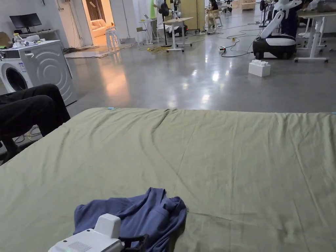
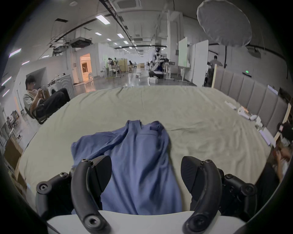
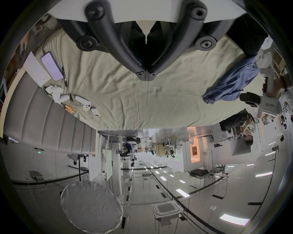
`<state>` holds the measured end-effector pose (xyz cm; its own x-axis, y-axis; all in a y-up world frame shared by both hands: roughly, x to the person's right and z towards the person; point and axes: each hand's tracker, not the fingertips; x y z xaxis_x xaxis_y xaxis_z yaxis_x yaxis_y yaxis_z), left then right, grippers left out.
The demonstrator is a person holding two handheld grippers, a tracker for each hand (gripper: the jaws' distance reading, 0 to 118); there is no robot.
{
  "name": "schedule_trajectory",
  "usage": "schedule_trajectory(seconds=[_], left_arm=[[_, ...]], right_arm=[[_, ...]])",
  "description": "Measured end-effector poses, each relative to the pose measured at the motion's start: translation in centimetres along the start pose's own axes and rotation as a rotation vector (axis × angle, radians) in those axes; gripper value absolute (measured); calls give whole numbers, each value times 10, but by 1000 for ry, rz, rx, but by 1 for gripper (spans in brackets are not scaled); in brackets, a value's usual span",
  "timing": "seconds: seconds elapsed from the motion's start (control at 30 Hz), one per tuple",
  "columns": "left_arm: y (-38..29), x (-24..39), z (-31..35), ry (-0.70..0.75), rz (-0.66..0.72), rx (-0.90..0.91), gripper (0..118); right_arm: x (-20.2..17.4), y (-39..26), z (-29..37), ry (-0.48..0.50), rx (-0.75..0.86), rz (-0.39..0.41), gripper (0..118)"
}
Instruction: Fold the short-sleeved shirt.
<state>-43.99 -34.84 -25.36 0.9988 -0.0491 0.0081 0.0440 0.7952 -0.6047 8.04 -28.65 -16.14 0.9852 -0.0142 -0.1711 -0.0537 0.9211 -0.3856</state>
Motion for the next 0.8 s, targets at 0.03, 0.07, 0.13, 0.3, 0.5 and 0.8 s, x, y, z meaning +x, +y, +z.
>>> schedule_trajectory(seconds=[0.03,0.07,0.13,0.3,0.5,0.8], left_arm=[[-2,-4,-18,18,-3,-58,90],[-4,-7,-37,35,1,-101,90],[-10,-13,-64,37,5,-120,90],[-16,-25,-110,88,40,-220,92],[-6,-20,-95,52,6,-200,11],[84,-35,-15,-56,265,14,9]], right_arm=[[1,-2,-2,-5,-14,-6,1],[3,-4,-5,-11,-29,-9,1],[4,-8,-9,-25,-60,-11,1],[4,-17,-16,-59,-122,76,1],[7,-31,-17,-52,-182,63,1],[12,-32,10,-14,-139,-11,1]])
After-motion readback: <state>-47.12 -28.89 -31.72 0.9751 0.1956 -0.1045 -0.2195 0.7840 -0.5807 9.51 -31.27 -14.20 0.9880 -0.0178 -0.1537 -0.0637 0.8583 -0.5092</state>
